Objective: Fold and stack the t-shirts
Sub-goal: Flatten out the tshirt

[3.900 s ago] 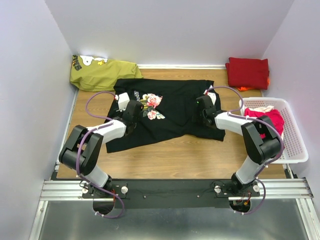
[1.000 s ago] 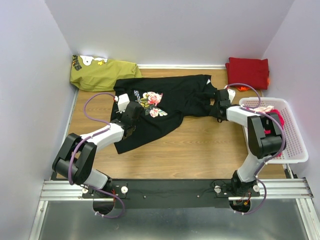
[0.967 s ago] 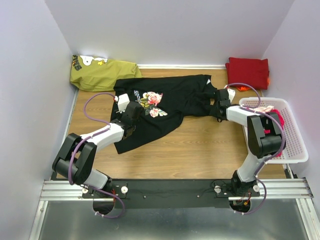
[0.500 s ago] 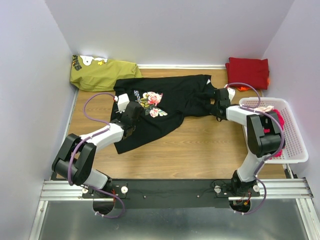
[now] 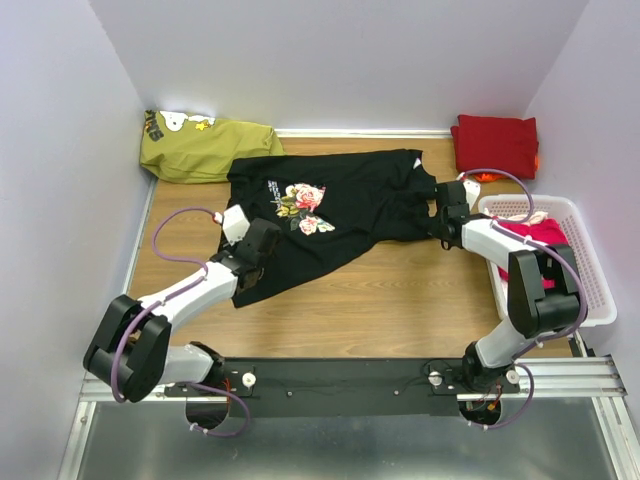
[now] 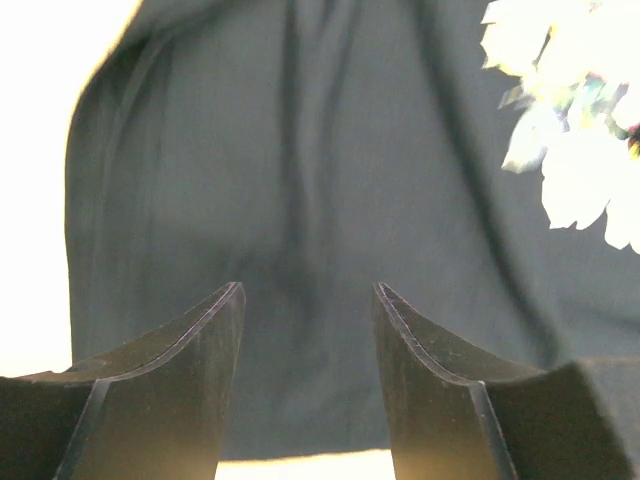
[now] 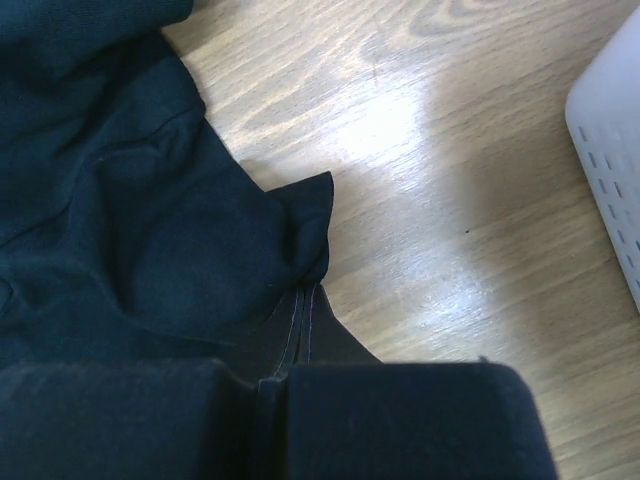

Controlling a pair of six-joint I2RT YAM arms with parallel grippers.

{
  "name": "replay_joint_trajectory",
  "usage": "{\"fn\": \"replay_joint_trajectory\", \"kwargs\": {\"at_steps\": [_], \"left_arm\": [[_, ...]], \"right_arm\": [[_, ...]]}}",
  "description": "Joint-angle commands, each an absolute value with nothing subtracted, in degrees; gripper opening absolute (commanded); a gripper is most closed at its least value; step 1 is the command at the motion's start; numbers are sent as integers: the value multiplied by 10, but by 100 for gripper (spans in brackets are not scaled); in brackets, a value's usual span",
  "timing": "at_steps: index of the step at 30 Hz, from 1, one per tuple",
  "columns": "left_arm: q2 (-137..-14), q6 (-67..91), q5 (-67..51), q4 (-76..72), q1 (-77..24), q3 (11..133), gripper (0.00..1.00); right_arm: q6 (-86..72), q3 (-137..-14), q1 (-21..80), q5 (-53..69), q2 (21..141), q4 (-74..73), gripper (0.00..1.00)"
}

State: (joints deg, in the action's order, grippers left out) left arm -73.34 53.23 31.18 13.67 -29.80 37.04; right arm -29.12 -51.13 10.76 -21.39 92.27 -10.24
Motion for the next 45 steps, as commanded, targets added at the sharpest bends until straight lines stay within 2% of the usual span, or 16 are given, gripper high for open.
{"fn": "replay_joint_trajectory", "kwargs": {"at_steps": [1, 5, 13, 20, 24, 31, 37, 45], "left_arm": [[-723, 663, 330, 264, -360, 352, 63], [-715, 812, 350, 373, -428, 347, 59], [-674, 888, 383, 446, -446, 365, 56], [-799, 988, 461, 642, -446, 467, 56], [-831, 989, 440, 641, -446, 459, 56], [-779, 985, 430, 626, -433, 432, 57], [-783, 957, 426, 611, -418, 433, 57], [-784, 897, 397, 534, -410, 434, 59]], "right_arm": [[-296, -509, 104, -233, 918, -122, 1], [-298, -511, 104, -219, 921, -122, 1], [-294, -501, 104, -196, 911, -120, 1], [-296, -497, 105, -189, 902, -117, 1], [-296, -496, 105, -192, 902, -115, 1], [-295, -498, 104, -185, 911, -112, 1], [-296, -496, 104, -189, 911, -112, 1], [-290, -490, 105, -205, 895, -112, 1]]}}
